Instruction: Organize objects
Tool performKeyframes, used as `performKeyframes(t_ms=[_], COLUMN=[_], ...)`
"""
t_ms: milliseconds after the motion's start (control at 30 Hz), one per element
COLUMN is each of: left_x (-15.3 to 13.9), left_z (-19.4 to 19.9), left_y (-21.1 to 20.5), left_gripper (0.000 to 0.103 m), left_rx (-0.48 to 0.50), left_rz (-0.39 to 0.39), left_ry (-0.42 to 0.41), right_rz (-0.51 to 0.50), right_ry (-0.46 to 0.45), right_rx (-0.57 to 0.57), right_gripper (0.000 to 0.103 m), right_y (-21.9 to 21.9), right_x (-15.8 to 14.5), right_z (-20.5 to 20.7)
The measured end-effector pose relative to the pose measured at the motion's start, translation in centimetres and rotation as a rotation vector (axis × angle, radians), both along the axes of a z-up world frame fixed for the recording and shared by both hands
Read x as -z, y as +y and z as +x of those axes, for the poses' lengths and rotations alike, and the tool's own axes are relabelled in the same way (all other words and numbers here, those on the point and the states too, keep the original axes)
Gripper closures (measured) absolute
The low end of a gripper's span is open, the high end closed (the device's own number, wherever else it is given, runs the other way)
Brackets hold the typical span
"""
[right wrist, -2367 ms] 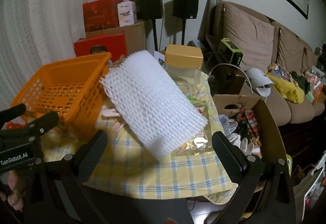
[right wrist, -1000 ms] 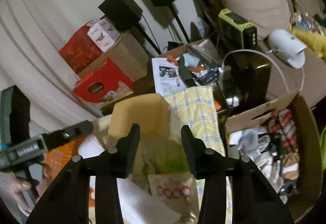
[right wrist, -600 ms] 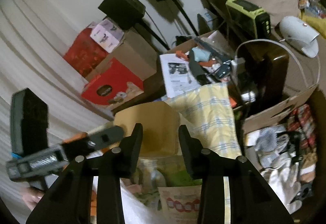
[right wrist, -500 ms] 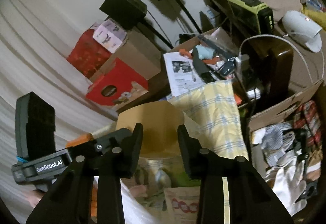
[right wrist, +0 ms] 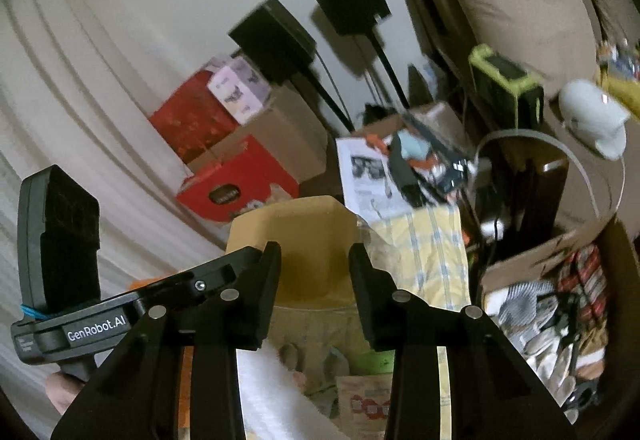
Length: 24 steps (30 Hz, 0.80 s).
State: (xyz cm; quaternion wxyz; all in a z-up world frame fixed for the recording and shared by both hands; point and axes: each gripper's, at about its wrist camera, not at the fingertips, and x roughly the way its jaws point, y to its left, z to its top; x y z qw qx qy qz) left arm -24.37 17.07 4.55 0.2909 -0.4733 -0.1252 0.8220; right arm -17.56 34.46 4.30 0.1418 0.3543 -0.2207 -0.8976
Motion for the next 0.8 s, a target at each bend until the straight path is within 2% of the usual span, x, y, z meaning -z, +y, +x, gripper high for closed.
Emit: performKeyframes(t_ms=[267,500,633,800], left_x=[-5.7,-9.2,-9.4,-8.7], left_z=[3.3,6.2,7.9,9.7], left_y=[-3.6,-8.0,-10.5,-14.4], left_gripper=[0.060,0.060,0.060,0.060], left_rx=[-0.031,-0.077,-0.120,-0.200], left_rz=[0.049,0.065,0.072,0.091], left_ry=[0.114,0.176,0.169,0.142], right_rz=[0.043,0.050,0.041,0.017], right_ry=[0.114,0.168,0.170,0.134], right_rx=[-0.040,-0.081,-0.097,-0.124], right_gripper=[0.067,0.067,0.067,0.067], right_y=[-3.6,-7.6,-10.2,-13.8], right_x=[-5.8,-8.9,-9.4,-8.6], right_z=[2.6,4.6,5.5,6.1])
